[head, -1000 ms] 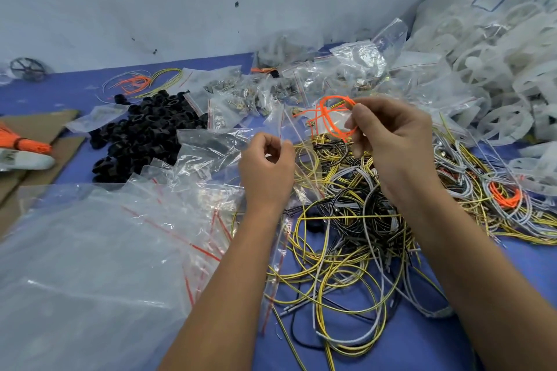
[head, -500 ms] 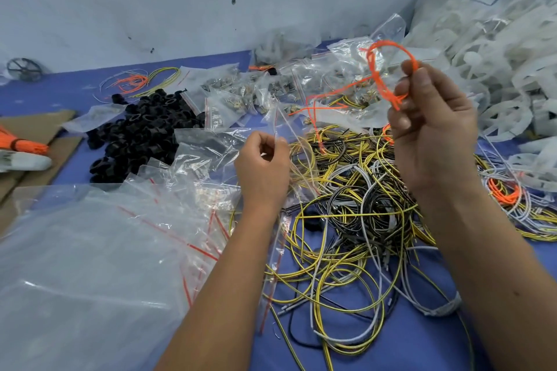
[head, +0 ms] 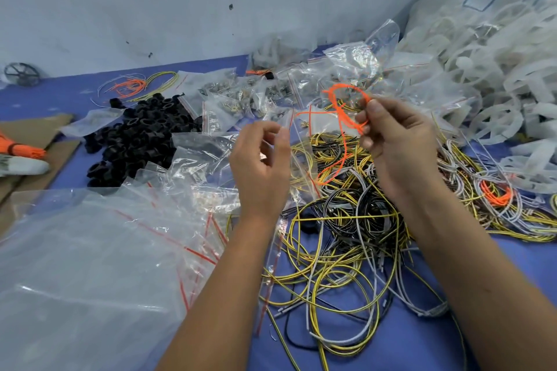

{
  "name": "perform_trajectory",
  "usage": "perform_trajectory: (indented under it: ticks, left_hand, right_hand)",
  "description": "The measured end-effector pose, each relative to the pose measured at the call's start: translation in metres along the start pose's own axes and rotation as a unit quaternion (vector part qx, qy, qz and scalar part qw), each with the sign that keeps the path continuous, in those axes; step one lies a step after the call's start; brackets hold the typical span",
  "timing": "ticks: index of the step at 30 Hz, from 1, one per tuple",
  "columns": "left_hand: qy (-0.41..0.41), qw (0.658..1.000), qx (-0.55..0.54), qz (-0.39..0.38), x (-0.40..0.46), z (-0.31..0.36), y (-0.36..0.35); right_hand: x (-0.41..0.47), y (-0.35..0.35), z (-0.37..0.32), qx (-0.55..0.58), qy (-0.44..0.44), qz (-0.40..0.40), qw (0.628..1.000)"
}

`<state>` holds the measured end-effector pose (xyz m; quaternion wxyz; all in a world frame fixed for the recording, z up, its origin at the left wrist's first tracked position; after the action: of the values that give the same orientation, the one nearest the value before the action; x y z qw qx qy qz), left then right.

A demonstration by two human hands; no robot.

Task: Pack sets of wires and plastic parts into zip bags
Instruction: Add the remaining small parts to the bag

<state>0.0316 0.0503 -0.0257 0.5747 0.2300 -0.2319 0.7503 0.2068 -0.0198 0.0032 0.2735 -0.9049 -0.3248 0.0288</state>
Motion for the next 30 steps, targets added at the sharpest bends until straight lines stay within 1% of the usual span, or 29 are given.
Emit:
perform_trajectory:
  ticks: [2,5,7,9,11,13,16,18,20,22,23,25,26,28,30]
  left_hand:
    - [0.016,0.997,-0.047,-0.056,-0.004,0.005,-0.002]
    - [0.04,0.986,-0.061,-0.153,-0.012,0.008,-0.008]
    - [0.038,0.981,-0.051,-0.185,-0.015,0.007,-0.012]
    - [0.042,0.978,-0.051,-0.2,-0.017,0.005,-0.013]
    - [0.051,0.975,-0.062,-0.205,-0.018,0.004,-0.014]
    - [0.062,0.978,-0.057,-0.189,-0.017,0.0,-0.014]
    - [0.086,0.982,-0.054,-0.158,-0.014,-0.002,-0.016]
    - [0.086,0.983,-0.061,-0.15,-0.013,-0.002,-0.015]
    - [0.089,0.982,-0.071,-0.151,-0.012,-0.003,-0.014]
    - [0.097,0.982,-0.083,-0.141,-0.012,-0.002,-0.013]
    - [0.094,0.984,-0.08,-0.124,-0.012,-0.002,-0.012]
    - [0.074,0.994,-0.04,-0.072,-0.011,-0.002,-0.009]
    - [0.068,0.997,-0.012,-0.047,-0.01,-0.003,-0.008]
    - [0.071,0.997,0.036,-0.019,-0.009,-0.006,-0.007]
    - [0.075,0.992,0.099,-0.027,-0.009,-0.009,-0.008]
  right_hand:
    - [-0.002,-0.002,0.006,-0.04,0.003,-0.015,0.999]
    - [-0.004,-0.002,0.011,-0.072,0.019,-0.028,0.997]
    - [-0.004,-0.002,0.012,-0.084,0.036,-0.038,0.995]
    - [-0.004,-0.002,0.014,-0.112,0.043,-0.057,0.991]
    - [-0.005,-0.002,0.017,-0.169,0.045,-0.082,0.981]
    - [-0.007,-0.003,0.02,-0.222,0.046,-0.116,0.967]
    - [-0.01,-0.004,0.02,-0.252,0.047,-0.191,0.948]
    - [-0.013,-0.006,0.018,-0.286,0.081,-0.235,0.925]
    - [-0.014,-0.006,0.017,-0.291,0.108,-0.236,0.921]
    - [-0.01,-0.003,0.017,-0.293,0.128,-0.2,0.926]
    - [-0.008,-0.002,0.016,-0.295,0.135,-0.176,0.929]
    - [-0.004,0.0,0.014,-0.264,0.13,-0.12,0.948]
    - [-0.002,0.001,0.012,-0.219,0.109,-0.091,0.965]
    - [0.0,0.001,0.007,-0.09,0.036,-0.061,0.993]
    - [0.002,0.003,0.002,0.025,-0.026,-0.061,0.997]
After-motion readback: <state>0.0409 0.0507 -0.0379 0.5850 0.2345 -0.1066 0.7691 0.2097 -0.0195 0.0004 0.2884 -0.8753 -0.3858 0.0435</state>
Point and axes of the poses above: each hand's wrist, its own x-axis towards the middle knuckle, its own y-axis out of the back of the hand, z = x × y, the point moved 2 cm from there along x, towards the middle knuckle, and after that the axes turned 15 degrees about z, right-handed, at the moved point
